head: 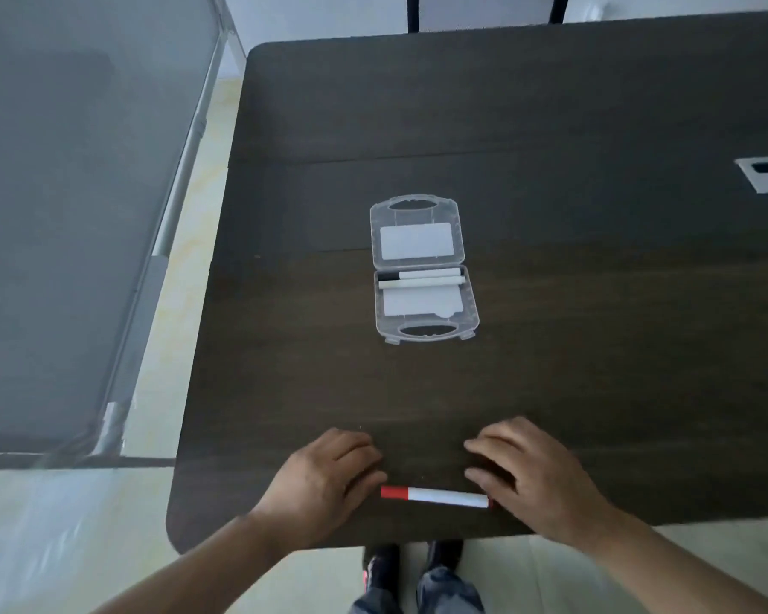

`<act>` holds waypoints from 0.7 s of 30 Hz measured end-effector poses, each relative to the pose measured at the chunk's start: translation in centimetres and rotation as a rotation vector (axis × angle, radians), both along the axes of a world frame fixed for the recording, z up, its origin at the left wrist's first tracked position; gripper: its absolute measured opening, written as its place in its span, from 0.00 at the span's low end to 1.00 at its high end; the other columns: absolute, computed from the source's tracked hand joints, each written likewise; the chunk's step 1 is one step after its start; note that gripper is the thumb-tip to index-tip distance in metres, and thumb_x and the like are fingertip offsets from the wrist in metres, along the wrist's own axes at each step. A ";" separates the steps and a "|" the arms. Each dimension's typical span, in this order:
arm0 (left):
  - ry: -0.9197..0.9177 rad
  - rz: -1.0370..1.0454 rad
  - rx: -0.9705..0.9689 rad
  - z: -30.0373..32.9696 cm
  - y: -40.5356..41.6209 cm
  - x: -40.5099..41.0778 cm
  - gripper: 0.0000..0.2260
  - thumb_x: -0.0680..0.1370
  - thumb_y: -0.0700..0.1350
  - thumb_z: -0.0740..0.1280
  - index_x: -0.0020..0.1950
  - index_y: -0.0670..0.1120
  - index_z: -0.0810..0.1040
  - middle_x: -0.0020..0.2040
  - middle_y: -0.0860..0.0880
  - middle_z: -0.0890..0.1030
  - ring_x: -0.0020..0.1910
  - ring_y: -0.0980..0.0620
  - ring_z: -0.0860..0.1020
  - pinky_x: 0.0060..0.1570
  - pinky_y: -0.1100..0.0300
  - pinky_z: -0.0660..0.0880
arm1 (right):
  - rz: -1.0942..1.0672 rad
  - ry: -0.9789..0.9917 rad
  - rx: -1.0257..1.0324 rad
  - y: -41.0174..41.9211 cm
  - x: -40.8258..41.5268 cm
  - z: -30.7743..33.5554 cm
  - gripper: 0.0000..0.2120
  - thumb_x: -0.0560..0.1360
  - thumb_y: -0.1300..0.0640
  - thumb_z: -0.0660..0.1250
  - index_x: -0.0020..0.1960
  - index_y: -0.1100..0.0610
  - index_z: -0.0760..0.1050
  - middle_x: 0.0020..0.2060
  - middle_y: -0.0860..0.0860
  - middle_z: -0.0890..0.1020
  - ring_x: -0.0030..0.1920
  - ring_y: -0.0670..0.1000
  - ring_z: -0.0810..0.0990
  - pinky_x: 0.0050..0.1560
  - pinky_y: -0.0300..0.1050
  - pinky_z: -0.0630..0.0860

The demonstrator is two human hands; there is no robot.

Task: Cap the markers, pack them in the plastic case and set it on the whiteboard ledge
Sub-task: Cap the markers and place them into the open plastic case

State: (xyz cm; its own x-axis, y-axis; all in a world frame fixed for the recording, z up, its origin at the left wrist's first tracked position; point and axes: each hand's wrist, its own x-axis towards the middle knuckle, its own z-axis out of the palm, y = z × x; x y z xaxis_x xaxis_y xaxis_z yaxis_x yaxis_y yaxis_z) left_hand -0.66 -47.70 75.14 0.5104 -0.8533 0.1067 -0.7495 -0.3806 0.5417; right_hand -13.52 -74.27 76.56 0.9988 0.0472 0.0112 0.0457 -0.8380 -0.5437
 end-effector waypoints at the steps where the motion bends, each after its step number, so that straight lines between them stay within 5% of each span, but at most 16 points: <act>1: 0.009 -0.020 0.002 -0.4 0.2 -1.2 0.10 0.78 0.52 0.66 0.53 0.47 0.80 0.51 0.49 0.81 0.47 0.51 0.78 0.46 0.59 0.77 | 0.029 0.026 0.010 1.0 -1.6 -0.7 0.15 0.74 0.45 0.68 0.55 0.53 0.78 0.48 0.48 0.78 0.48 0.46 0.75 0.51 0.38 0.72; 10: -0.058 -0.120 0.043 -1.9 -1.0 -3.8 0.05 0.77 0.47 0.65 0.50 0.48 0.78 0.48 0.50 0.79 0.41 0.49 0.76 0.40 0.57 0.77 | 0.049 -0.007 -0.131 4.0 -3.5 -2.7 0.11 0.75 0.48 0.61 0.50 0.51 0.79 0.43 0.46 0.78 0.42 0.48 0.74 0.40 0.44 0.76; 21: -0.238 -0.196 -0.046 2.7 -4.1 4.2 0.07 0.78 0.42 0.64 0.53 0.45 0.79 0.49 0.46 0.81 0.42 0.48 0.77 0.40 0.56 0.77 | 0.211 -0.120 -0.274 -1.6 4.1 3.0 0.08 0.76 0.54 0.66 0.53 0.54 0.78 0.47 0.51 0.81 0.45 0.49 0.78 0.43 0.44 0.78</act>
State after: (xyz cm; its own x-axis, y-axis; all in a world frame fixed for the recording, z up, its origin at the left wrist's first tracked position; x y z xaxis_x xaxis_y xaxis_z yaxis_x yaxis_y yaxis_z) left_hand 3.57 -51.79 77.84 0.2926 -0.9246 0.2441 -0.9139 -0.1954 0.3557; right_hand -9.45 -75.87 79.60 0.9592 0.2693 0.0860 0.2827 -0.9172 -0.2806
